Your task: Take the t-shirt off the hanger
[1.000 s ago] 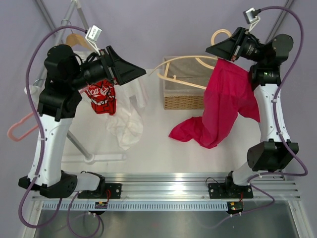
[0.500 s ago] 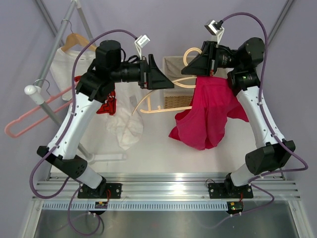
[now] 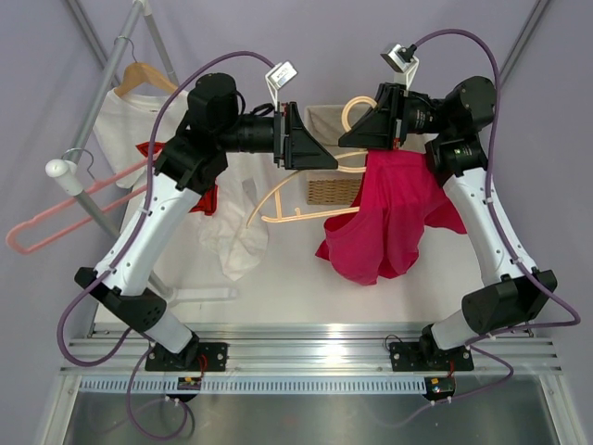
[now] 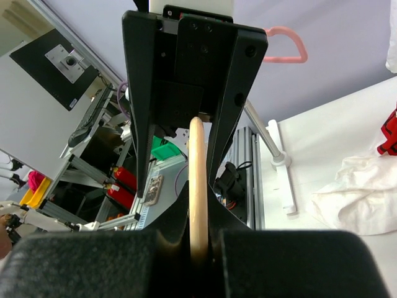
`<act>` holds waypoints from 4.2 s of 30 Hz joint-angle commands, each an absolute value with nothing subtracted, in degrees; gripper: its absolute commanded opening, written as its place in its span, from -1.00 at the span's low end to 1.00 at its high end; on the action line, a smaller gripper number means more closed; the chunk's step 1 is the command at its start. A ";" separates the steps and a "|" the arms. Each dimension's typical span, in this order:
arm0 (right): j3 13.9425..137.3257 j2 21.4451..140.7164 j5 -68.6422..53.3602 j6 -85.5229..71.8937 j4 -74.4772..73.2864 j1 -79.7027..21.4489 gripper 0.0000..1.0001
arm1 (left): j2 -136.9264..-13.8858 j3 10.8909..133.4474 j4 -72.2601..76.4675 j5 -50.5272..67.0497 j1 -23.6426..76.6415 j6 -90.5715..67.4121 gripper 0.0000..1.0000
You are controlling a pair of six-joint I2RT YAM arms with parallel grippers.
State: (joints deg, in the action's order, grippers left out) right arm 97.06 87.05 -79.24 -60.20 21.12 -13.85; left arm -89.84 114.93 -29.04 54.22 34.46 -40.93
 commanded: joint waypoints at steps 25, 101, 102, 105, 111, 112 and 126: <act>111.62 82.45 -50.44 -27.69 -31.87 -13.97 0.44 | -91.32 120.92 -42.96 44.58 32.88 -38.59 -1.00; 59.07 97.29 -0.61 -35.24 -30.95 -29.09 0.70 | -57.57 117.42 -34.89 2.73 29.71 -27.25 -1.00; 58.63 97.47 -1.66 -35.51 -30.24 -29.09 0.45 | -57.66 117.42 -35.07 2.12 29.71 -26.90 -1.00; 57.92 97.21 -1.23 -36.12 -29.09 -29.00 -0.43 | -57.48 117.60 -35.68 0.88 29.71 -26.19 -1.00; 66.16 90.28 -0.62 -31.47 -38.02 -29.09 -1.00 | -57.48 117.69 -36.12 -1.92 29.71 -25.93 -1.00; 68.70 88.35 -0.27 -30.86 -40.23 -29.00 -1.00 | -57.39 117.86 -36.04 -2.19 29.71 -25.75 -1.00; 152.59 101.21 26.72 -19.96 -58.20 -27.35 -1.00 | -56.51 118.30 -35.07 -5.62 29.71 -25.40 -1.00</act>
